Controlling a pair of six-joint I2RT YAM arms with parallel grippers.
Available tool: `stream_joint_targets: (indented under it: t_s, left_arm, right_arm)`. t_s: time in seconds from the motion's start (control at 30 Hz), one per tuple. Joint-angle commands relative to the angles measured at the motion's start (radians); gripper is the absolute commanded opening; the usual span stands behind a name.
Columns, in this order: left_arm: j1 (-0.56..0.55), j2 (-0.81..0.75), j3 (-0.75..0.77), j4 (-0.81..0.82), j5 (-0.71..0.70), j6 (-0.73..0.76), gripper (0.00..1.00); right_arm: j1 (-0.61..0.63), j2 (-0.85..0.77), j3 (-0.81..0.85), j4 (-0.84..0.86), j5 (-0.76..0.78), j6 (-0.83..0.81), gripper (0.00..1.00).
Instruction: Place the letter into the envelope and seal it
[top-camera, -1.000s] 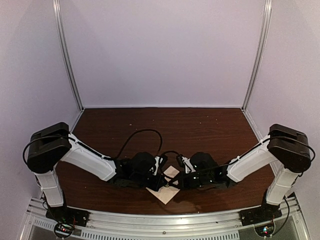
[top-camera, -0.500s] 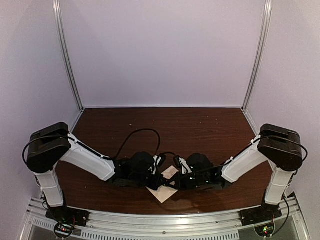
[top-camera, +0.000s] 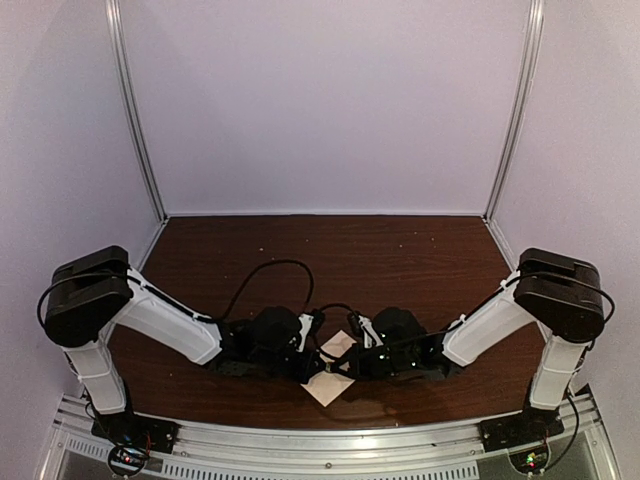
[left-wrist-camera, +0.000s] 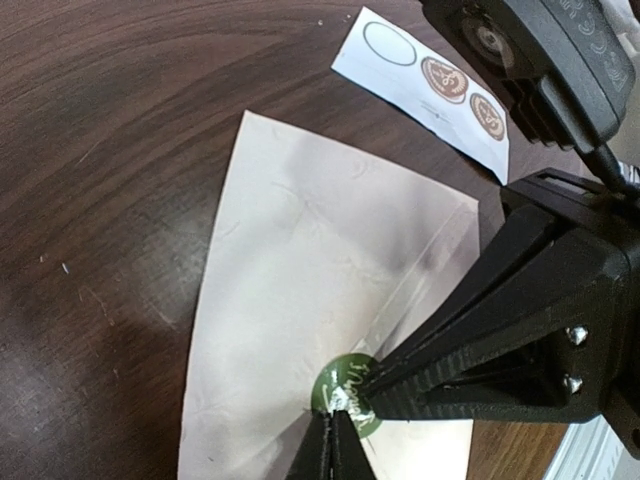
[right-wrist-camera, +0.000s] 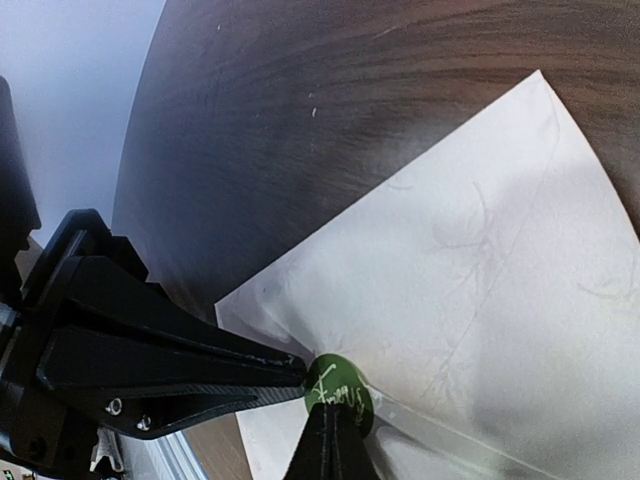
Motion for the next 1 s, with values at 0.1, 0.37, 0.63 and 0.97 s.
stream_joint_targets:
  t_s: [0.1, 0.37, 0.63, 0.97]
  left_arm:
    - [0.002, -0.033, -0.018, -0.058, 0.006, -0.012, 0.00]
    - [-0.005, -0.070, 0.030, -0.040, 0.014, -0.004, 0.00]
    - [-0.017, 0.014, 0.059, 0.011, 0.059, -0.006, 0.00]
    - [-0.019, 0.051, 0.032, 0.031, 0.067, -0.017, 0.00]
  right_arm:
    - [0.002, 0.041, -0.012, -0.087, 0.050, 0.004, 0.00]
    - [0.002, 0.041, -0.013, -0.084, 0.049, 0.004, 0.00]
    - [0.002, 0.041, -0.015, -0.082, 0.048, 0.005, 0.00]
    - [0.002, 0.037, -0.015, -0.084, 0.053, 0.008, 0.00]
